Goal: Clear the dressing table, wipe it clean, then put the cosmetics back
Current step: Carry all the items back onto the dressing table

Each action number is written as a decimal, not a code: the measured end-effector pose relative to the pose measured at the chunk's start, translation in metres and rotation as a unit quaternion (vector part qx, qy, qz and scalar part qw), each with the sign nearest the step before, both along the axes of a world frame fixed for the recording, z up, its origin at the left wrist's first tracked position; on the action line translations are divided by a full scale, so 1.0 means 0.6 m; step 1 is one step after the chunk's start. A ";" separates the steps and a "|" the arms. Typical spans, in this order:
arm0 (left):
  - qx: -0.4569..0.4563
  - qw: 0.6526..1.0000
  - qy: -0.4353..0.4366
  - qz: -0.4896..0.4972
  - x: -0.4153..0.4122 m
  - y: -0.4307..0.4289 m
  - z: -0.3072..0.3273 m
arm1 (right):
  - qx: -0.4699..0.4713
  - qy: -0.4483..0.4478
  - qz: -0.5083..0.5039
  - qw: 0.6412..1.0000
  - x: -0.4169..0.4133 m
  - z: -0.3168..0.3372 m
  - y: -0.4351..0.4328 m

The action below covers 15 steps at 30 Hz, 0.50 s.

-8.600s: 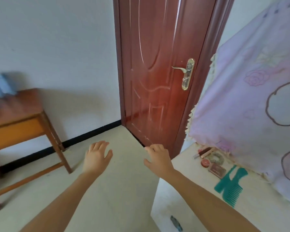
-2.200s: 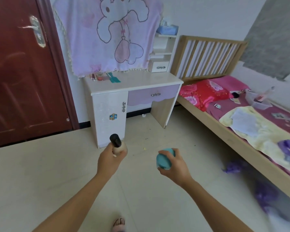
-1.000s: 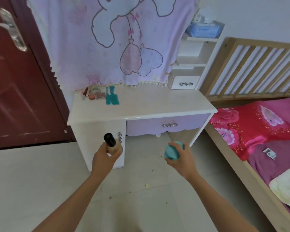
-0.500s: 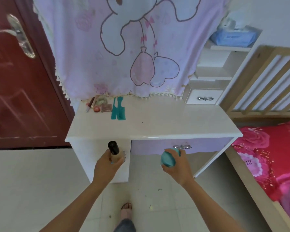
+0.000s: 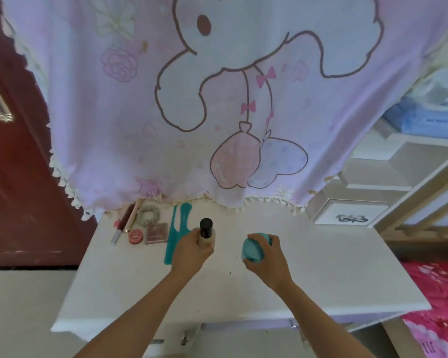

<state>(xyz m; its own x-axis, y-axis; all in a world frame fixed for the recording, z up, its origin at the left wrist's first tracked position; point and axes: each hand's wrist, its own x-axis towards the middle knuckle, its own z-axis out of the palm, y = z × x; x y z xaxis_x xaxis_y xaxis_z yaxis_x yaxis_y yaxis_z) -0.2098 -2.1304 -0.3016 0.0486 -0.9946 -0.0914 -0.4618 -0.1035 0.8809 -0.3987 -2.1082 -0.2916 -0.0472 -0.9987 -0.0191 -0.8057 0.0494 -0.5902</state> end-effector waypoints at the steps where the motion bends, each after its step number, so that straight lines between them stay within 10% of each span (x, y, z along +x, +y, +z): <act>1: 0.005 1.000 -0.007 0.000 -0.002 -0.022 -0.005 | 0.009 0.001 -0.004 1.000 0.004 -0.007 -0.017; 15: 0.084 0.993 -0.045 0.068 -0.016 -0.244 -0.090 | 0.092 -0.028 -0.014 0.995 0.069 -0.079 -0.242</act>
<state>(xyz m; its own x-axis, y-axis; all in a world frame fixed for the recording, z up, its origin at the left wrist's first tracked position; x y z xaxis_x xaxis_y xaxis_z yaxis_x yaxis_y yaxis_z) -0.2194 -2.2768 -0.3559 0.1968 -0.9495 -0.2444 -0.5098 -0.3120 0.8017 -0.3573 -2.2533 -0.3393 -0.0687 -0.9762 -0.2057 -0.7688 0.1832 -0.6127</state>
